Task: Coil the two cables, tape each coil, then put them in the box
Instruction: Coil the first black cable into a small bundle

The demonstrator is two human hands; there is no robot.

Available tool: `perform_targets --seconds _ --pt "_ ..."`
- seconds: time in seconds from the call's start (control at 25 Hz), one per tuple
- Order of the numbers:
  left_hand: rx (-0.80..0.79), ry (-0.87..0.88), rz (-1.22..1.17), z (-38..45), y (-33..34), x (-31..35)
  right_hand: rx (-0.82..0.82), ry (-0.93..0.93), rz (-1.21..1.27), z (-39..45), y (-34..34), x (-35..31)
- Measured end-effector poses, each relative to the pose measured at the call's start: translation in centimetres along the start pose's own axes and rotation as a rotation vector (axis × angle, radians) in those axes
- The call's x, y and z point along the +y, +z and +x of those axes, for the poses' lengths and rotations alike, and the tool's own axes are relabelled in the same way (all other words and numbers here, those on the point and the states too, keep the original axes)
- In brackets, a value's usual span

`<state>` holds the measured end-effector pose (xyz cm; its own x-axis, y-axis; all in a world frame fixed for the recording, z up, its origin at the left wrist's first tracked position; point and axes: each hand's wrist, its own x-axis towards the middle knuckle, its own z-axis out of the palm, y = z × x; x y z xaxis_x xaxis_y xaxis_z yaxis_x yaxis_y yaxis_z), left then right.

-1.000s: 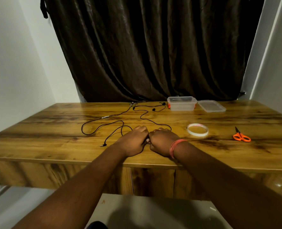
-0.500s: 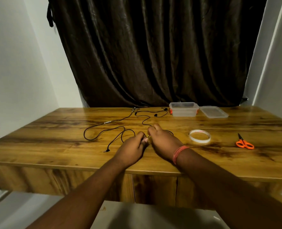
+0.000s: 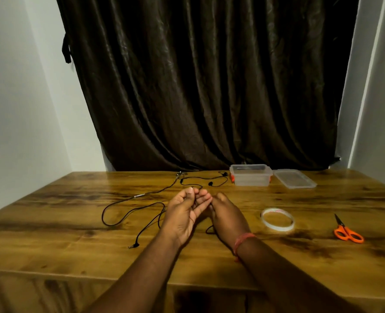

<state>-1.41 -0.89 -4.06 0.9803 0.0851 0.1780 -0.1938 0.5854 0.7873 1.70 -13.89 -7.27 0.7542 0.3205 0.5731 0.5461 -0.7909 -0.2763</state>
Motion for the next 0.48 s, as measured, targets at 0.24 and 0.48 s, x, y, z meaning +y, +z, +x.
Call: perform_targets --seconds 0.24,0.48 --pt "0.099 0.132 0.204 5.2 -1.9 -1.6 -0.149 -0.103 -0.008 3.0 1.1 0.8" --pt "0.042 0.246 0.697 6.3 -3.8 -3.0 -0.052 -0.148 0.469 3.5 -0.3 1.6"
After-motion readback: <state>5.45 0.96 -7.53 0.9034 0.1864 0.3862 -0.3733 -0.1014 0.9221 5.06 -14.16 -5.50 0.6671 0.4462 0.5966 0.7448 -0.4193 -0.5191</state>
